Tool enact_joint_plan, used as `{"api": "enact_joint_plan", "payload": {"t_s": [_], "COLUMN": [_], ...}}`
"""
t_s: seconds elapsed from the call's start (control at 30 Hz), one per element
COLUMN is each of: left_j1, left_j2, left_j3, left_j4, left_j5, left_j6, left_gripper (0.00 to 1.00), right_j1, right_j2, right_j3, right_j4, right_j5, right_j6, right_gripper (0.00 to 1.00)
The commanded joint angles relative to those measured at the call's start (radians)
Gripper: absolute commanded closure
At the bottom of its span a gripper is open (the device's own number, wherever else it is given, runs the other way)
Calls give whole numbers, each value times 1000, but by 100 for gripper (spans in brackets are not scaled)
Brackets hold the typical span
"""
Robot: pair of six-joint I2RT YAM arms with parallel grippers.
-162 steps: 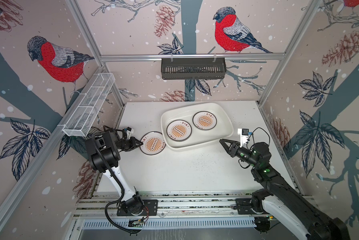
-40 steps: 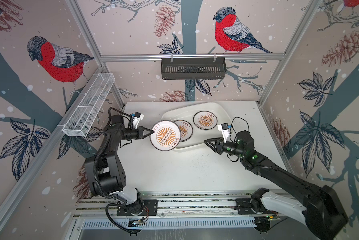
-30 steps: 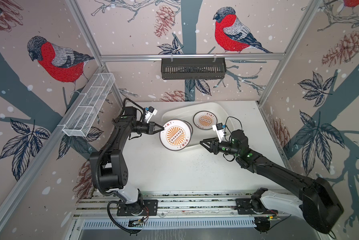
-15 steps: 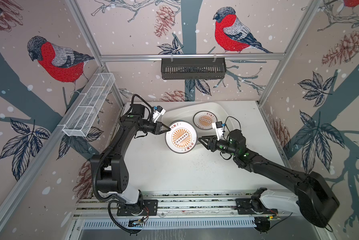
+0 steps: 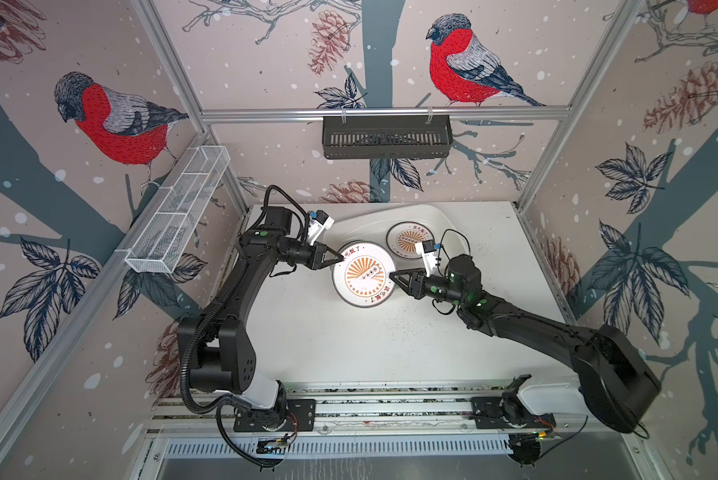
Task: Place the plates into the plastic bin on the countertop
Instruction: 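Close the right gripper on the upright plate's edge beside the left gripper, then carry the plate over the bin with the right gripper while the left gripper releases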
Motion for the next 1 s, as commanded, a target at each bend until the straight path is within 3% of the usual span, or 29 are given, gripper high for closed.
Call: {"api": "enact_joint_plan", "payload": {"t_s": [0.0,0.77,0.87,0.97], "left_j1": [-5,-38,-38,-38], "left_j2": [-17,-101,-111,-119], "left_j3": [-1,-51,-56,-62], "left_j4": [18,65,75,80], "left_j5": [17,-43,-49,-56], "left_j6": [7,-10,-14,-18], "left_gripper": [100,100,94,79], "right_j1": [3,2,3,3], "right_j2": [6,24,26,28], "right_j3": [6,1,3,8], "right_j4": [47,92,97,96], "right_j5": [-13,-30,-33,-35], "right_j6": [8,26,29,29], "right_gripper": [68,92,94,95]}}
